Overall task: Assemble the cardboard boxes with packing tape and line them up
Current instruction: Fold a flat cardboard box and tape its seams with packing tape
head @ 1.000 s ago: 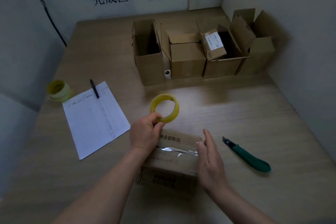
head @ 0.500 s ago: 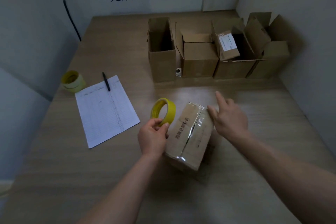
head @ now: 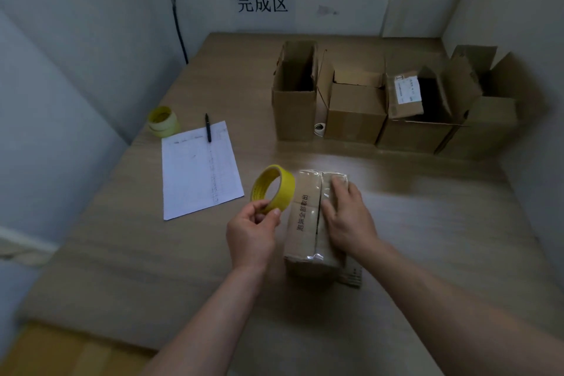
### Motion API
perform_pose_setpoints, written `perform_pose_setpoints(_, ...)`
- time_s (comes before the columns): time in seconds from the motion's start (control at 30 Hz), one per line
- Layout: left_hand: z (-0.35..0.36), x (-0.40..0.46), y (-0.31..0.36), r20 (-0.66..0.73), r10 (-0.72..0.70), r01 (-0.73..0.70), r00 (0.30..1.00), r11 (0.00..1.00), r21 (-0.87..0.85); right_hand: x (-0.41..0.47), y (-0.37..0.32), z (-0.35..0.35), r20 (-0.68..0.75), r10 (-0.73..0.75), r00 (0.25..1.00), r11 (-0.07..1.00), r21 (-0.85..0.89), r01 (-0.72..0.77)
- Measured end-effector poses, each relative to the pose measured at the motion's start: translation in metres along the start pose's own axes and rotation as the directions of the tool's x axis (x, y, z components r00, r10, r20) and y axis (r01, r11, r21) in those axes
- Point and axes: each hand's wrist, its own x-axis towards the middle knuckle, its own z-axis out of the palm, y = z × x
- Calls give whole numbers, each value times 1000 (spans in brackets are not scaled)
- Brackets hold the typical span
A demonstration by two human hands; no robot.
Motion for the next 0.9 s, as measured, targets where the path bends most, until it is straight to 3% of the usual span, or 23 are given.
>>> perform_pose_setpoints(0.1, -19, -5, 20, 39, 124, -128, 991, 988, 91, 5, -3, -8, 123, 43, 991, 992, -121, -28)
perform_pose_setpoints(0.17, -29, -9, 36, 99, 168, -178, 981, 979, 102, -7, -14, -24, 62, -11, 998, 992, -126, 19)
perform_pose_setpoints(0.23, -36, -15, 53, 173, 210, -235, 962, 962, 138, -29, -33, -47, -2, -255, 967, 966, -52, 255)
perform_pose_setpoints(0.3, -40, -23, 71, 276, 250, -303, 928, 938, 166, -54, -56, -66, 20, -495, 869, 868, -48, 495)
perform_pose_setpoints(0.37, -45, -31, 90, 404, 287, -378, 869, 910, 168, -70, -69, -77, 1, -558, 830, 824, -115, 555)
perform_pose_setpoints(0.5, -50, -43, 118, 634, 340, -532, 694, 836, 134, -87, -79, -104, -97, -563, 820, 805, -290, 518)
perform_pose_setpoints(0.57, -53, -49, 122, 685, 386, -585, 618, 807, 73, -107, -81, -110, -78, -564, 822, 815, -216, 538)
perform_pose_setpoints(0.7, -60, -63, 116, 743, 383, -620, 549, 783, 55, -148, -84, -111, -55, -446, 893, 893, -99, 440)
perform_pose_setpoints(0.8, -65, -75, 99, 800, 310, -692, 514, 701, 174, -174, -85, -109, 5, -385, 923, 883, -289, 369)
perform_pose_setpoints(0.9, -65, -90, 85, 835, 253, -737, 489, 632, 240, -190, -93, -96, 87, -248, 965, 757, -604, 249)
